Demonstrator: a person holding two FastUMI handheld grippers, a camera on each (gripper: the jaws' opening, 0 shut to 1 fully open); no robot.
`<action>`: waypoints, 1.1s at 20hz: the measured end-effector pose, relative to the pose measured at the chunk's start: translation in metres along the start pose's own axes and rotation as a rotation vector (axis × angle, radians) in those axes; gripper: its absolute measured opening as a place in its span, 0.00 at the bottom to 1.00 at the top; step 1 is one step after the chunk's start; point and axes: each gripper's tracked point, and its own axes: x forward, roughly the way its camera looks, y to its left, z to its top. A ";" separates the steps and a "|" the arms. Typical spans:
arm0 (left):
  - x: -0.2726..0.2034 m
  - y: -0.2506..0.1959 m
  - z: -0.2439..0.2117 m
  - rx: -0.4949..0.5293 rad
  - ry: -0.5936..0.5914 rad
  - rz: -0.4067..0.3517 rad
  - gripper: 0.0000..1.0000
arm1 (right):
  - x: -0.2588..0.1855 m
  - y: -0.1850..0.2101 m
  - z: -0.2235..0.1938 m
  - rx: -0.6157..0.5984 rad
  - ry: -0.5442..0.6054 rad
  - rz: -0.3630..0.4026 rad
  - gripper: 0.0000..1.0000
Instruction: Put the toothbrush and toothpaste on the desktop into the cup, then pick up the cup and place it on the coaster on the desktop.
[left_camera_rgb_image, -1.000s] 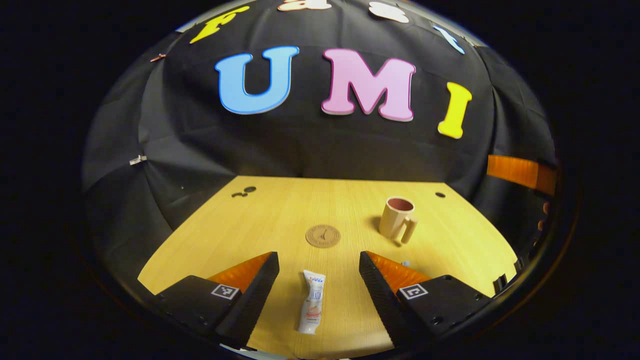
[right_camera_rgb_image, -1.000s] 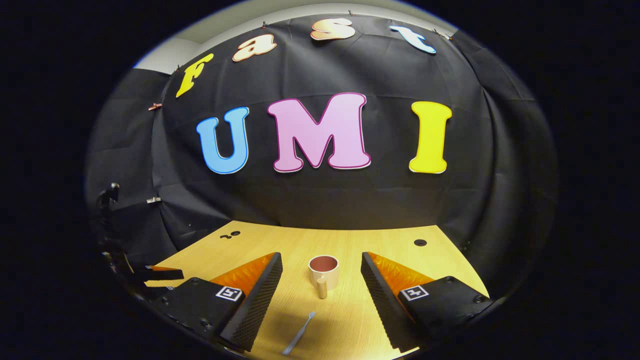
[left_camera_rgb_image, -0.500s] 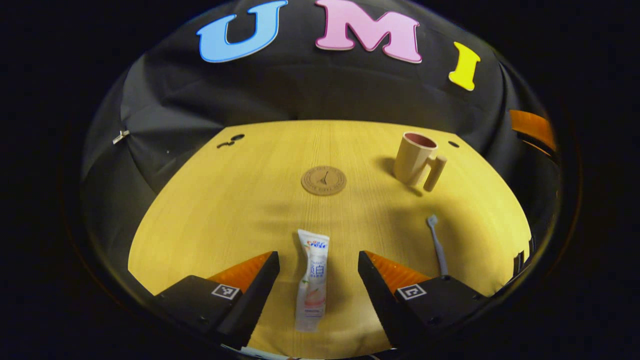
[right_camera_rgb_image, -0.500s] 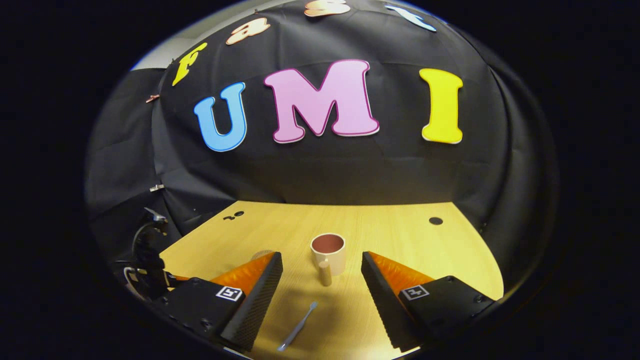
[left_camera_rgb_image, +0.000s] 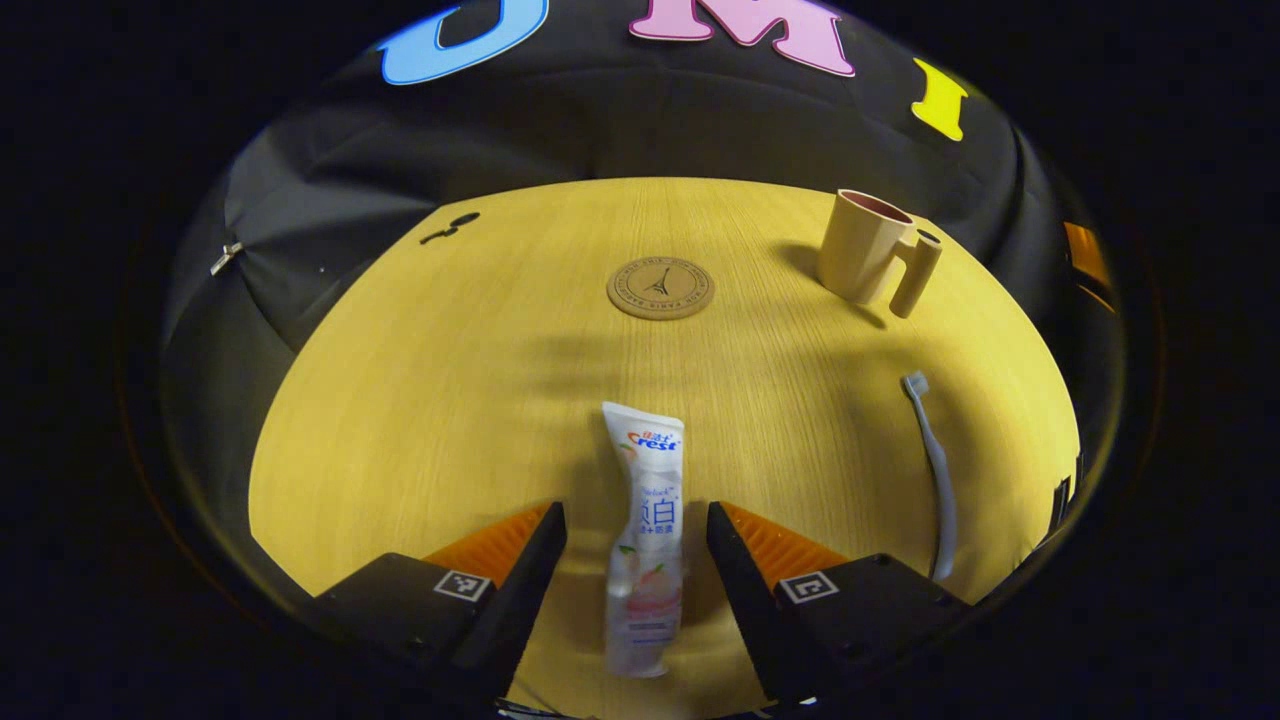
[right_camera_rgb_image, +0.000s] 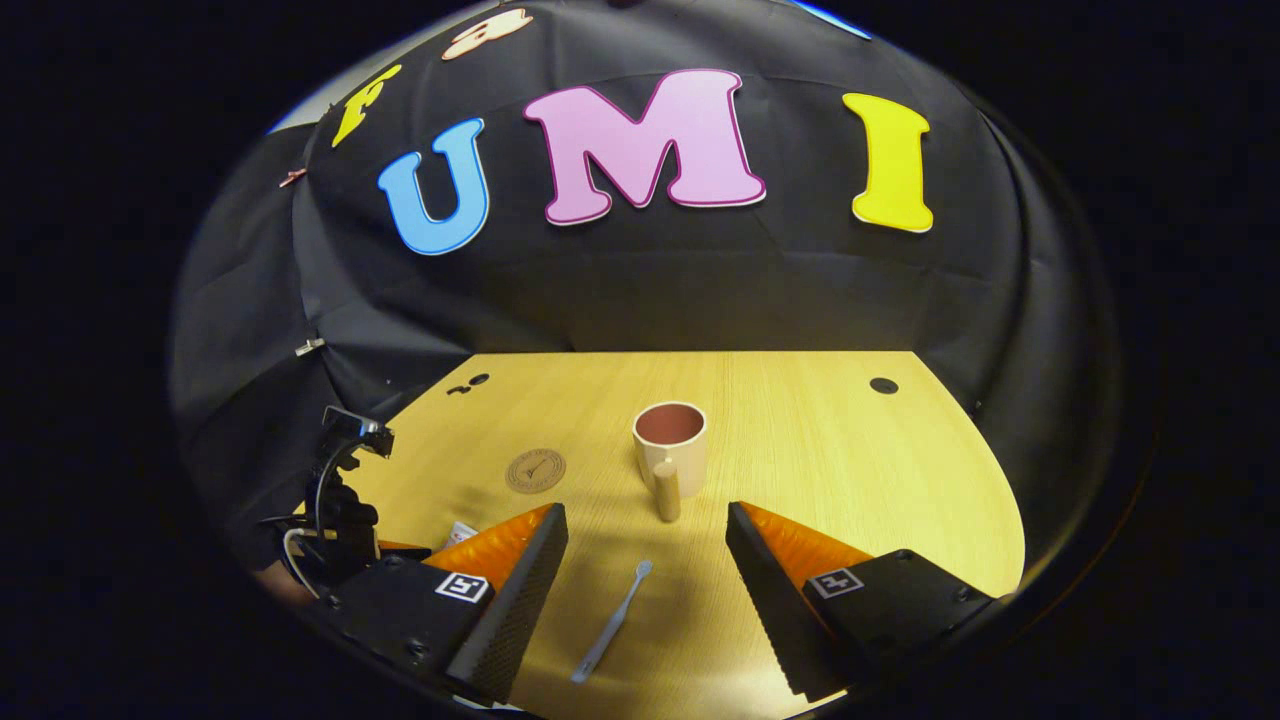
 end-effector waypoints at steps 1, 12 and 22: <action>0.002 0.000 0.004 -0.002 -0.019 -0.006 0.87 | -0.002 0.002 -0.004 0.004 0.012 -0.007 0.99; 0.001 -0.003 0.003 0.137 0.053 -0.094 0.38 | 0.014 0.030 -0.086 0.034 0.254 -0.015 0.97; -0.038 0.009 -0.004 0.066 0.040 -0.127 0.24 | 0.038 0.011 -0.140 0.084 0.399 -0.164 0.95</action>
